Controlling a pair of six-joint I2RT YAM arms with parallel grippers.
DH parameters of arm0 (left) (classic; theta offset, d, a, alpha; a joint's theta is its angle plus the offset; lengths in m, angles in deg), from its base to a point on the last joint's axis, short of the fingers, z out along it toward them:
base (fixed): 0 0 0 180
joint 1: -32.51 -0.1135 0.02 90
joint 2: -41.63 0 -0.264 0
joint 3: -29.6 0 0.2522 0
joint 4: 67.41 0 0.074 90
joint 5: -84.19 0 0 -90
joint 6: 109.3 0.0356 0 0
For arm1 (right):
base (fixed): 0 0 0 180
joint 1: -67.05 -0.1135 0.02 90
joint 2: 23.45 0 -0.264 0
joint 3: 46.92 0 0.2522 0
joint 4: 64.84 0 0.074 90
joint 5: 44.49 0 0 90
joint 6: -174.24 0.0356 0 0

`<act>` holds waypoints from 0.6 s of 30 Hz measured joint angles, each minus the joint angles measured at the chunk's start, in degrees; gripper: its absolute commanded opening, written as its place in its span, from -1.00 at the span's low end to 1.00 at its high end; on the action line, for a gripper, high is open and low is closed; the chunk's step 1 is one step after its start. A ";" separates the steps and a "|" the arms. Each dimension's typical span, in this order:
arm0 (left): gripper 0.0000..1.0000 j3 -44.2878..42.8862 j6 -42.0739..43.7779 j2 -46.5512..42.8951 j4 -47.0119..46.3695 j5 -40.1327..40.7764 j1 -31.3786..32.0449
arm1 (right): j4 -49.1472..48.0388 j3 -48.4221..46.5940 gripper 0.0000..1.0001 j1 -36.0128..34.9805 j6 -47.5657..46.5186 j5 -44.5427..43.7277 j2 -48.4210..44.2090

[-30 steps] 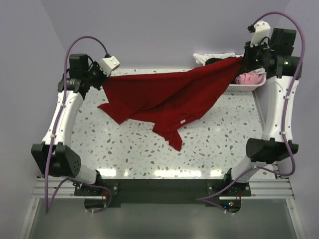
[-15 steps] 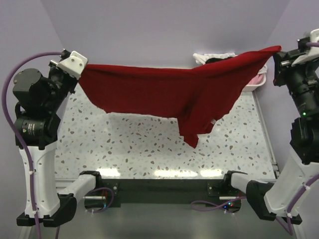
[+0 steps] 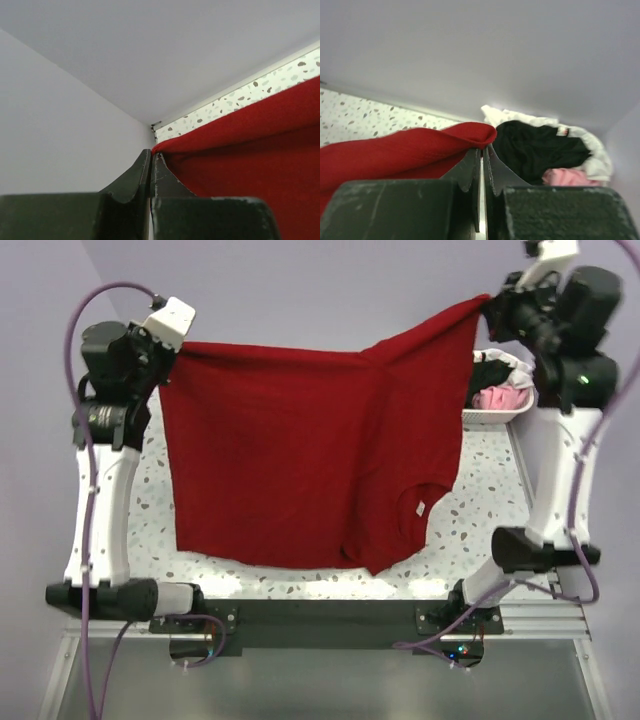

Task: Fold and stack the t-shirts
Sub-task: Flatten the tshirt out

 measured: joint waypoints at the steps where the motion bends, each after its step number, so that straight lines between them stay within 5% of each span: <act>1: -1.00 -0.09 -0.11 2.36 -0.81 0.09 -0.02 | -0.28 -0.04 -1.00 -1.46 0.09 -0.90 3.19; 8: -1.00 -10.91 -1.90 21.24 -4.39 1.99 -0.46 | -0.83 -11.93 -1.00 -7.65 3.28 -6.08 24.02; 14: -1.00 -29.24 -5.42 30.58 -8.28 2.86 -4.52 | -9.35 -11.43 -1.00 -7.28 7.50 -8.81 21.99; 18: -1.00 -26.36 -6.88 25.53 -18.38 2.97 -7.48 | -16.65 -11.08 -1.00 -7.39 10.05 -7.89 15.87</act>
